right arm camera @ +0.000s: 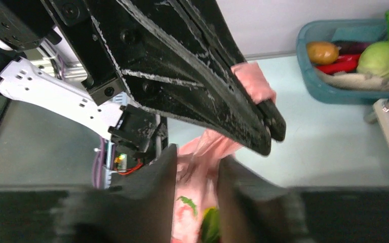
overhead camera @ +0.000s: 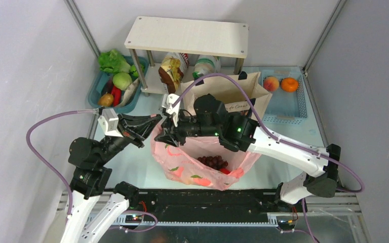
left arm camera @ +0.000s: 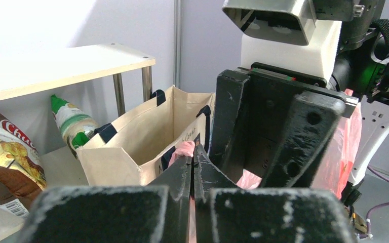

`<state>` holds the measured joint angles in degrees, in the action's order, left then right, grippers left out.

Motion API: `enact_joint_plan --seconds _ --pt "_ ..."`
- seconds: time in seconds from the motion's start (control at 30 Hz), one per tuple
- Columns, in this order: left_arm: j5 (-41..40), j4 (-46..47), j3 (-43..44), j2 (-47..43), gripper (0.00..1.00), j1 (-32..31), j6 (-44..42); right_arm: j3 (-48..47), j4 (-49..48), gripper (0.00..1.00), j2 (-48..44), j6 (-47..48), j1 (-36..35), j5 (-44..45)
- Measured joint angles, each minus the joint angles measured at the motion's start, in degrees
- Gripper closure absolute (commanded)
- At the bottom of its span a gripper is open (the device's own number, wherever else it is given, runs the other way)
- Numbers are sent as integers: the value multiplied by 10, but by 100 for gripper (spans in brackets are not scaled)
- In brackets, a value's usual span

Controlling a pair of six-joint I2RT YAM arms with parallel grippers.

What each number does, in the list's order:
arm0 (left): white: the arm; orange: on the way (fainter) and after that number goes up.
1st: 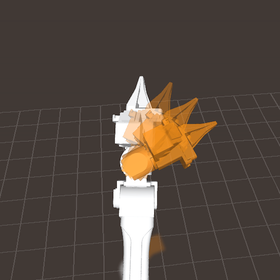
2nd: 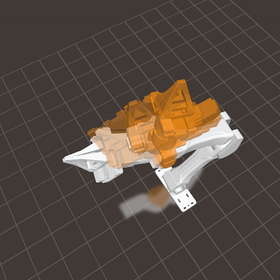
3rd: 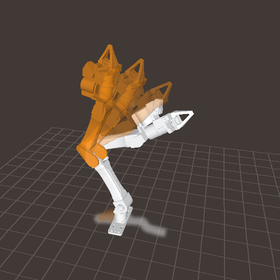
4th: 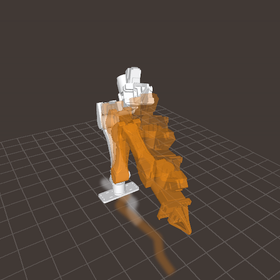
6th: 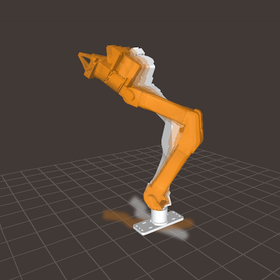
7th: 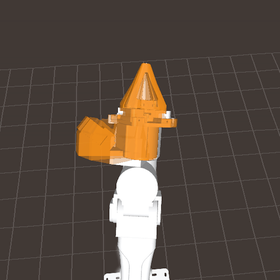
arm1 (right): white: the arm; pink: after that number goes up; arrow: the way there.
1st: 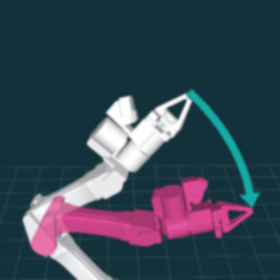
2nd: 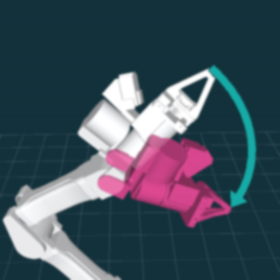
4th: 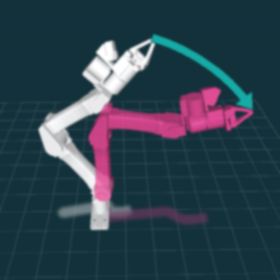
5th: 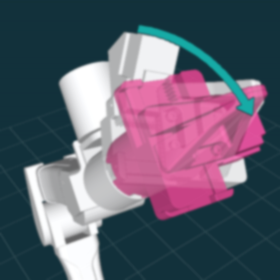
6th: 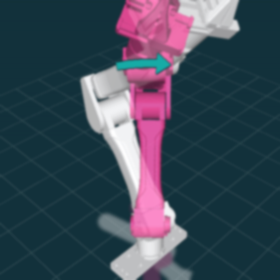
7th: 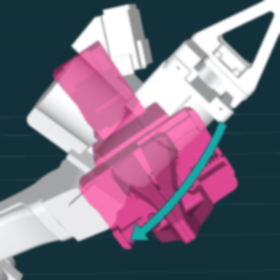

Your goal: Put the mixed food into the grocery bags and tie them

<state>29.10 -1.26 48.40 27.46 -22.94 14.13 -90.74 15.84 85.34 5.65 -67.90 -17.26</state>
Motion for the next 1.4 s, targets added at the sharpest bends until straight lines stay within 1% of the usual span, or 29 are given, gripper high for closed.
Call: enact_joint_plan --seconds 0.03,0.07,0.1,0.13,0.17,0.23,0.3,0.5,0.67,0.87,1.07,1.33,1.4 --pt "0 0 0 1 94 0 0 0 -5 92 2 -3 0 0" --pt "0 1 0 2 88 0 1 0 -13 97 4 -13 0 2" --pt "1 1 0 3 68 0 4 0 -17 100 6 -12 0 4" --pt "0 1 0 3 55 0 5 0 -19 100 9 -22 0 8" --pt "0 2 -1 3 26 0 3 0 -20 100 10 -26 1 11" --pt "-6 3 -3 2 4 2 5 0 -20 100 11 -37 7 29" --pt "-36 3 -4 -7 1 8 18 4 -26 100 4 -47 22 36" --pt "-33 8 -18 -38 0 6 8 74 -28 100 -45 -97 50 2" --pt "-7 11 -47 -64 0 6 9 82 -18 100 -70 -113 58 -21" --pt "30 7 -104 -92 0 6 9 82 -8 100 -103 -120 59 -37" --pt "55 15 -123 -101 1 6 13 81 -4 100 -108 -121 56 -38" --pt "117 55 -131 -53 13 -9 44 81 -3 100 -108 -121 43 -24" --pt "122 63 -132 -47 18 -17 50 80 -3 100 -107 -121 42 -21"
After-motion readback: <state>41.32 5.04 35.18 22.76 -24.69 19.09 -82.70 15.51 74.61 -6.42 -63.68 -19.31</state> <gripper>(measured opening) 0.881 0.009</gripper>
